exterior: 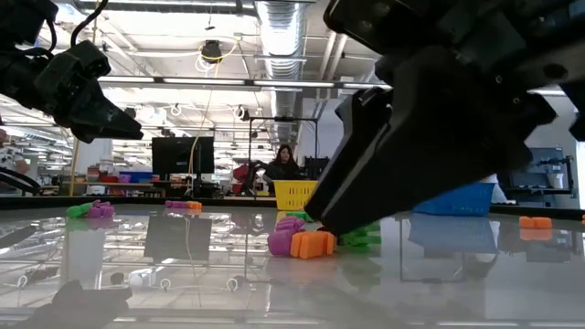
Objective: Sort Halloween decoration
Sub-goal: Put the orange skeleton toy into the yellow bin
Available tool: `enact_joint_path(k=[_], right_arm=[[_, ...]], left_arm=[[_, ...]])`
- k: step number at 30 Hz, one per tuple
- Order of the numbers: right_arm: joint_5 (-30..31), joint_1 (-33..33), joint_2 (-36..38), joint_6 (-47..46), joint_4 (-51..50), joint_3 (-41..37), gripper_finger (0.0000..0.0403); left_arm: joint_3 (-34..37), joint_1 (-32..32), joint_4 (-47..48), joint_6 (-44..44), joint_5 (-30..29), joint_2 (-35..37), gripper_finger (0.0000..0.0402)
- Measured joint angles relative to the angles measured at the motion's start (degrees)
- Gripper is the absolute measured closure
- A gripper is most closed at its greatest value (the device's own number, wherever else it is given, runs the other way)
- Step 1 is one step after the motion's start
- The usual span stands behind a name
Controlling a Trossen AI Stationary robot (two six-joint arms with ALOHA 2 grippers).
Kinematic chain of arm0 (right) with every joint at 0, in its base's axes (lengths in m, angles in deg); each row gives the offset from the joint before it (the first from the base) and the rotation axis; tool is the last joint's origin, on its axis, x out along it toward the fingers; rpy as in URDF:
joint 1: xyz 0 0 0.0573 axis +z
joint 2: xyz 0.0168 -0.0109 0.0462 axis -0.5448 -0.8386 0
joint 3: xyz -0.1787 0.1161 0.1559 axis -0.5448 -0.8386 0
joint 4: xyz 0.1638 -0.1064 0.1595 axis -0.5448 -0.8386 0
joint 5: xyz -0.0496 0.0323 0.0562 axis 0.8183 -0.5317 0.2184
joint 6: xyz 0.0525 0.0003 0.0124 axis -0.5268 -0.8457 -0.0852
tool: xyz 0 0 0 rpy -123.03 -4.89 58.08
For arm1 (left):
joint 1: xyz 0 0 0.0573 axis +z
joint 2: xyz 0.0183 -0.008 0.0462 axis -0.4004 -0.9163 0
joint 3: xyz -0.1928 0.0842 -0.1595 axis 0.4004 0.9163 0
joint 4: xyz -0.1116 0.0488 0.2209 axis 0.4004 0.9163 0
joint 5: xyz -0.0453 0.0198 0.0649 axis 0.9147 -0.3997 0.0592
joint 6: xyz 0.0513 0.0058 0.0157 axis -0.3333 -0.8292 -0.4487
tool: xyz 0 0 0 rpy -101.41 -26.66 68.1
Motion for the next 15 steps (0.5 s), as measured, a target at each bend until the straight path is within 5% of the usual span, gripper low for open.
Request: enact_joint_path(k=[15], right_arm=[[-4.4, -1.7, -2.6, 0.3, 0.3, 0.4, 0.0198]], left_arm=[[0.0, 0.0, 0.1, 0.0, -0.1, 0.0, 0.0233]])
